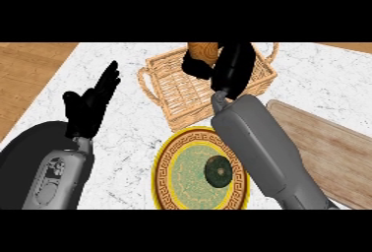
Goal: Pick the croissant from the cutting board and place it in the basket
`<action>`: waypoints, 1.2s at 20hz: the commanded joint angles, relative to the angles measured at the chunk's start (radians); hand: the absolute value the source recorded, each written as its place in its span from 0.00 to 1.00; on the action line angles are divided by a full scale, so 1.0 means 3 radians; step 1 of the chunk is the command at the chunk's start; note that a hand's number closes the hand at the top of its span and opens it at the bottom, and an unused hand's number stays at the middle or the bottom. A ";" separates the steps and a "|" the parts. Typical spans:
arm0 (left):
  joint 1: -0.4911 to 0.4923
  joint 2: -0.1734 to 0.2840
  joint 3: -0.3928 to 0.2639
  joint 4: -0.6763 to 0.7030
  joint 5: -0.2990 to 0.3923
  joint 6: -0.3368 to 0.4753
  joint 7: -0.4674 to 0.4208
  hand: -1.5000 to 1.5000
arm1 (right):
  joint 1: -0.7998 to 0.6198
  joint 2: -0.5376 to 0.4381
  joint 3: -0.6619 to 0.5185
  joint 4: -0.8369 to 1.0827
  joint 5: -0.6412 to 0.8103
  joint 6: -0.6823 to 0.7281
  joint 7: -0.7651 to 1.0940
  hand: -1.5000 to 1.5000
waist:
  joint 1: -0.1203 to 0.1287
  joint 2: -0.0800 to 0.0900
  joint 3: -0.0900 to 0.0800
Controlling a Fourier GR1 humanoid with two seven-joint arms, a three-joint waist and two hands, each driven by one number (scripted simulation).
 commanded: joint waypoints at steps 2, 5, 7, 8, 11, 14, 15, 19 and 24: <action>-0.0028 -0.0005 0.0010 0.0026 -0.0028 0.0039 0.0001 0.50 | -0.0552 0.0011 -0.0099 0.0478 0.0255 -0.0236 0.0612 1.00 | -0.0046 -0.0018 -0.0005; -0.0057 0.0013 0.0022 0.0081 -0.0046 0.0045 -0.0005 0.50 | -0.0777 0.0010 -0.0118 0.0811 0.0416 -0.0199 0.0812 1.00 | -0.0067 0.0016 -0.0008; -0.0064 0.0012 0.0033 0.0088 -0.0052 0.0063 -0.0018 0.50 | -0.0955 0.0010 -0.0130 0.1017 0.0489 -0.0140 0.0990 1.00 | -0.0076 0.0012 -0.0007; -0.0121 0.0013 0.0041 0.0093 -0.0053 0.0071 0.0000 0.50 | -0.1015 0.0010 -0.0124 0.1126 0.0514 -0.0115 0.1074 1.00 | -0.0089 0.0018 -0.0005; -0.0065 -0.0062 0.0015 0.0121 -0.0066 0.0122 -0.0047 0.50 | -0.1286 0.0010 -0.0154 0.1421 0.0586 -0.0073 0.1233 1.00 | -0.0073 0.0041 -0.0004; -0.0105 -0.0015 0.0066 0.0121 -0.0021 0.0082 -0.0016 0.50 | -0.1473 0.0010 -0.0193 0.1692 0.0581 0.0009 0.1408 1.00 | -0.0101 0.0022 0.0002; -0.0127 0.0024 0.0087 0.0117 -0.0047 0.0100 -0.0014 0.50 | -0.1500 0.0010 -0.0231 0.1814 0.0602 0.0019 0.1424 1.00 | -0.0135 0.0029 0.0005; -0.0134 0.0066 0.0104 0.0115 -0.0034 0.0064 0.0011 0.50 | -0.1581 0.0010 -0.0268 0.2090 0.0557 -0.0084 0.1519 1.00 | -0.0135 0.0034 0.0011; -0.0134 -0.0022 0.0048 0.0127 -0.0079 0.0131 -0.0015 0.50 | -0.1689 0.0010 -0.0301 0.2405 0.0538 -0.0176 0.1561 1.00 | -0.0144 0.0050 0.0013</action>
